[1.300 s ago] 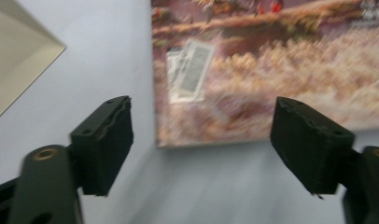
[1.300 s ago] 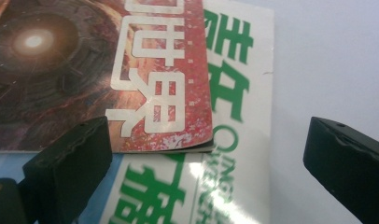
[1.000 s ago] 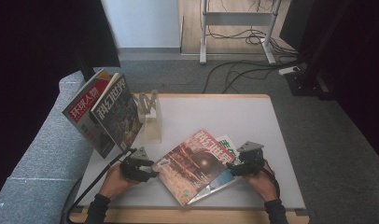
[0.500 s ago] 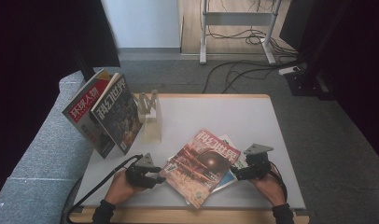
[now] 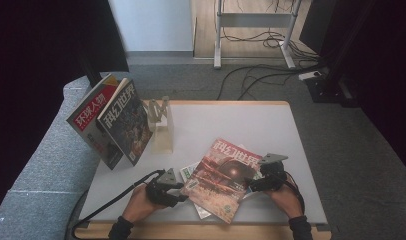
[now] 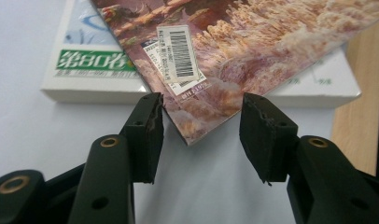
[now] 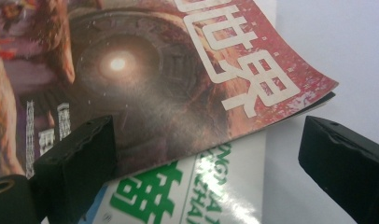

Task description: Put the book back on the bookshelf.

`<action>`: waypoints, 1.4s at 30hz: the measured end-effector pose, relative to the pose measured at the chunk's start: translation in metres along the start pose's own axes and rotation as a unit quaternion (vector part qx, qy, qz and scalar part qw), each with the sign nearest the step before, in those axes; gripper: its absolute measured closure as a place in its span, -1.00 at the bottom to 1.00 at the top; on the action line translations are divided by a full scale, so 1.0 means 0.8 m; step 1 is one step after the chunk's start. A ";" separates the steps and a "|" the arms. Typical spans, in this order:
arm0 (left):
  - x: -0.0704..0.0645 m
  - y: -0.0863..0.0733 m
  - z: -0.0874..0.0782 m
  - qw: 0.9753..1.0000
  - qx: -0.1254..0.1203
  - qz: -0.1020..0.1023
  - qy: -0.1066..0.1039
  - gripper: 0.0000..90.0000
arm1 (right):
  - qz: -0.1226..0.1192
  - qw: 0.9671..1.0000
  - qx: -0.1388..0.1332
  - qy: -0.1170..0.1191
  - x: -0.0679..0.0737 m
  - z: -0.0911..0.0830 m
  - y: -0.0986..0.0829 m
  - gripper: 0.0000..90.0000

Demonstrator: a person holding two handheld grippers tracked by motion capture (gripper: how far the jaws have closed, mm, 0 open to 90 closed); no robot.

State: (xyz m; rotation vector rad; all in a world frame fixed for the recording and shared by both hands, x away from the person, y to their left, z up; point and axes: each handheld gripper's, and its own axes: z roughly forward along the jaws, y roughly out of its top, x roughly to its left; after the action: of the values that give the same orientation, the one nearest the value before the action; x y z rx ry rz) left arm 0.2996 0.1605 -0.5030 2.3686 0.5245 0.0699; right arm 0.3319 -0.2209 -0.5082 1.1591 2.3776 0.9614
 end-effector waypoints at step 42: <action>0.025 0.003 0.014 0.997 -0.041 -0.053 0.033 -0.66 | 0.098 0.991 0.019 0.090 -0.042 0.032 0.019 -0.71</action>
State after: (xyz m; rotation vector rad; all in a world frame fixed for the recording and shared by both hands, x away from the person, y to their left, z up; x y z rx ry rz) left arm 0.3209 0.1596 -0.5119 2.2599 0.6660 0.1185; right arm 0.3752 -0.2296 -0.5166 1.3957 2.4650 1.1320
